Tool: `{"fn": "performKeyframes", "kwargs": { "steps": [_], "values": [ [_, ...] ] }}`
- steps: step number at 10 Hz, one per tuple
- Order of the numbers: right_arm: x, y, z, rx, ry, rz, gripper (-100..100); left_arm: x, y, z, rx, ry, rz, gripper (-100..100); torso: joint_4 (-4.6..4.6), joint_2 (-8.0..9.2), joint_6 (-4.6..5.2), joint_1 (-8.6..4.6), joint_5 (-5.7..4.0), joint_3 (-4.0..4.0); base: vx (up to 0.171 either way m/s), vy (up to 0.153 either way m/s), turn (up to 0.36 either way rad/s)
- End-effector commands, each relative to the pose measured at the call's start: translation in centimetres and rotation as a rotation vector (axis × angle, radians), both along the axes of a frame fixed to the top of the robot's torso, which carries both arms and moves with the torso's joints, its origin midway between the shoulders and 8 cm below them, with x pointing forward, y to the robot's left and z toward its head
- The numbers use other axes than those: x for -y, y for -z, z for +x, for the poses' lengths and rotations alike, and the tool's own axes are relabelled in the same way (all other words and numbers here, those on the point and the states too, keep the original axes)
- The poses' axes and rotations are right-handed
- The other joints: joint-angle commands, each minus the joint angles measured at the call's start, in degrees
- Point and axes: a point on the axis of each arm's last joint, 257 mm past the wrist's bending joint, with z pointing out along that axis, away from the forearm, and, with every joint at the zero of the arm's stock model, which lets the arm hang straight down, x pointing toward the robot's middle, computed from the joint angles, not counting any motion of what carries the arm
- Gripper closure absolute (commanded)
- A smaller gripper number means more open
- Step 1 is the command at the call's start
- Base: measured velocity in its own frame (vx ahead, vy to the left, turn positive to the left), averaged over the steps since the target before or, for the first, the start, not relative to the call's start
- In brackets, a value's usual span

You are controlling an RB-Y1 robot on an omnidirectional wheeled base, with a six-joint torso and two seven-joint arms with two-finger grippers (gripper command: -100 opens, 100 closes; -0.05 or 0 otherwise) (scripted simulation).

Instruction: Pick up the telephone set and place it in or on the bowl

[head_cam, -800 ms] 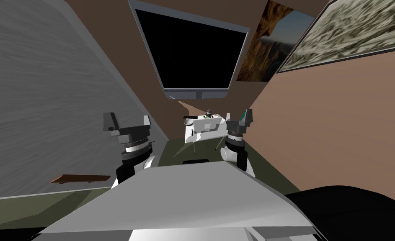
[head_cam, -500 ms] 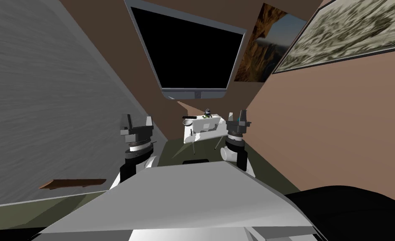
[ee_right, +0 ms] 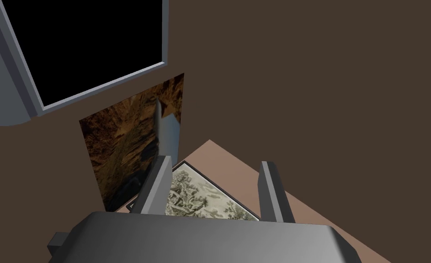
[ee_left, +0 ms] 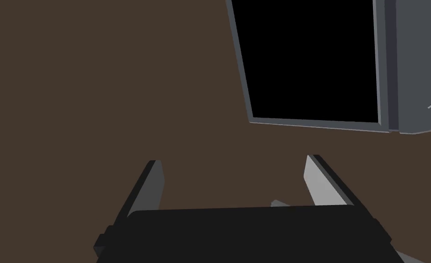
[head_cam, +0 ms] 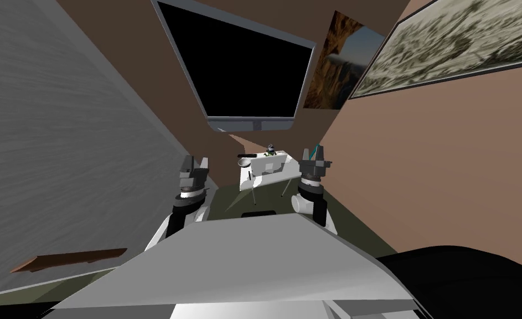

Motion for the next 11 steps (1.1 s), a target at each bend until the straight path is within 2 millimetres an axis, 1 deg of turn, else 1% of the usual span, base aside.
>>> {"fn": "performKeyframes", "kwargs": {
  "steps": [1,6,11],
  "values": [
    [0.0,0.0,0.0,0.0,0.0,0.0,0,0.2,1.4,0.6,-0.023,-0.017,0.061,-100,0.0,0.0,0.0,0.0,0.0,0.0,0.001,-0.027,-0.114],
    [0.0,0.0,0.0,0.0,0.0,0.0,0,0.8,6.5,2.9,-0.103,-0.071,0.272,-100,0.0,-0.01,0.0,-0.02,-0.01,0.0,0.001,-0.032,-0.133],
    [0.0,0.0,0.0,0.0,0.0,0.0,0,0.6,13.0,5.0,-0.193,-0.115,0.523,-100,0.0,0.0,-0.02,-0.03,-0.01,0.0,0.003,-0.037,-0.143]
  ]
}}
